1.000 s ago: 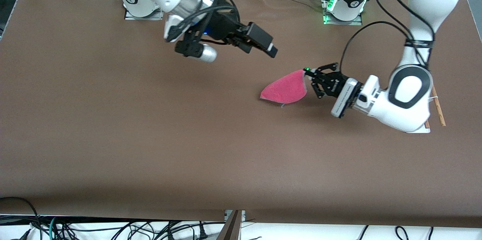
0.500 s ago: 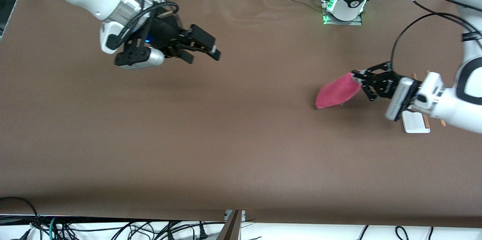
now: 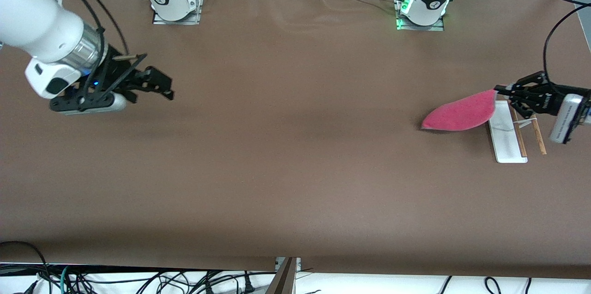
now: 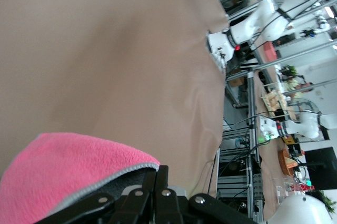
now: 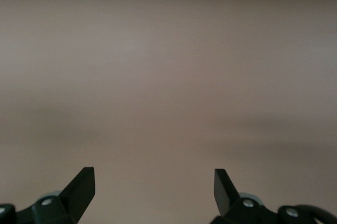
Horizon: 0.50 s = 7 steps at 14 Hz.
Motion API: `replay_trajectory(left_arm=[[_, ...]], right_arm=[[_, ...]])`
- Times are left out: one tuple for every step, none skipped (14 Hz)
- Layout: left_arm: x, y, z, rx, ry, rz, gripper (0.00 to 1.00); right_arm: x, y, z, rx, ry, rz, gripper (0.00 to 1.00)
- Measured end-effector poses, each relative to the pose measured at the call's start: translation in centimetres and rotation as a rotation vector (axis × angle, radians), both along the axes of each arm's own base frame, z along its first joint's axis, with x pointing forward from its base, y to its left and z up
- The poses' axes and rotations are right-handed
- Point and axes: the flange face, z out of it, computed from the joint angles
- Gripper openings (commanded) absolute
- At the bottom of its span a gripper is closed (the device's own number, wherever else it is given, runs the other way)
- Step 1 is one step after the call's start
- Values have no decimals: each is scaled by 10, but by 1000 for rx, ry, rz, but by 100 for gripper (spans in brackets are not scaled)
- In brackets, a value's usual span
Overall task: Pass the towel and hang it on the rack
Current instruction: 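Drape the towel over the wooden rack with the left gripper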
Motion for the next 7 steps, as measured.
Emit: replay_trajectory(left_arm=[[-4,16,4,32,-4,12,0],[-7,30,9,67,-10,15,0],[-11,42,11,99,-18,7,0],[-14,53,12,119,-30,-8,0],[-18,63,11,138,-43,-18,0],[-20,75,9,164,-60,-14,0],[-21,89,7,193,-86,-6,0]], right_arm=[[-1,-9,-5,-39,4,19,100],[-4,-16,-8,-57,10,35,100],[-7,-26,-10,-66,17,53,100],[-10,-38,-11,-69,23,70,100],[-12,-50,-12,-69,29,84,100],[-16,-63,-13,-68,35,90,100],[-21,-72,-11,-67,39,90,100]])
